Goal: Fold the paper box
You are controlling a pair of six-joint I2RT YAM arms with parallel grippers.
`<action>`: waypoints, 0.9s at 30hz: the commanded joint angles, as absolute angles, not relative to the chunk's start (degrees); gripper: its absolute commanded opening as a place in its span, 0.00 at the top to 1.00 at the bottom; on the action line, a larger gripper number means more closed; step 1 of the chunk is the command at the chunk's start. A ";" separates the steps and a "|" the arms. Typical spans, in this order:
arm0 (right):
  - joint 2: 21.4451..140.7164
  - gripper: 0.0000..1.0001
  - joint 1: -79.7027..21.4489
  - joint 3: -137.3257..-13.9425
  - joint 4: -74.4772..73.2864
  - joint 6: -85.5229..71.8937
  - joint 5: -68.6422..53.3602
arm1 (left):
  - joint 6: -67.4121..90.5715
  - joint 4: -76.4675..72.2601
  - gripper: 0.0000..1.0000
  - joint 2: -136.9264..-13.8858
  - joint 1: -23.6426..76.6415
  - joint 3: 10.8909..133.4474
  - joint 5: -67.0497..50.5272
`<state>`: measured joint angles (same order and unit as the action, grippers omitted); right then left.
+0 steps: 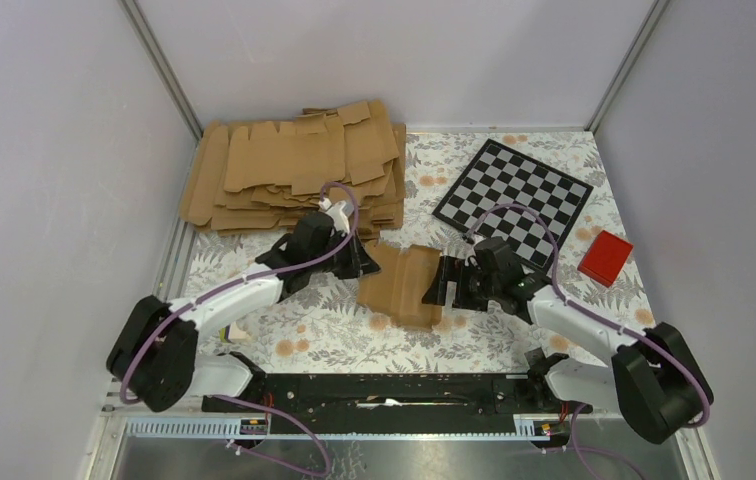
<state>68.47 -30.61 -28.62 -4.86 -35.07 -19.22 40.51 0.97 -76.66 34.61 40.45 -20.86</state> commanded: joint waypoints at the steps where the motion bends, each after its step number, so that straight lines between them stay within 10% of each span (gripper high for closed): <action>1: 62.40 0.00 -30.94 -27.45 -5.09 -32.67 -13.20 | 39.99 -0.09 1.00 -70.60 33.86 39.12 -14.51; 14: 43.36 0.00 -30.89 -14.68 6.08 -35.32 -10.23 | 38.74 1.08 1.00 -69.02 31.11 37.54 -17.10; 27: 59.67 0.00 -30.94 -20.59 3.36 -40.74 -14.47 | 37.87 2.88 1.00 -73.19 31.07 41.07 -19.54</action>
<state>55.35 -30.65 -15.99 4.14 -36.05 -16.03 39.09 3.53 -72.88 31.20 37.45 -18.44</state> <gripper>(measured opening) 0.993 0.017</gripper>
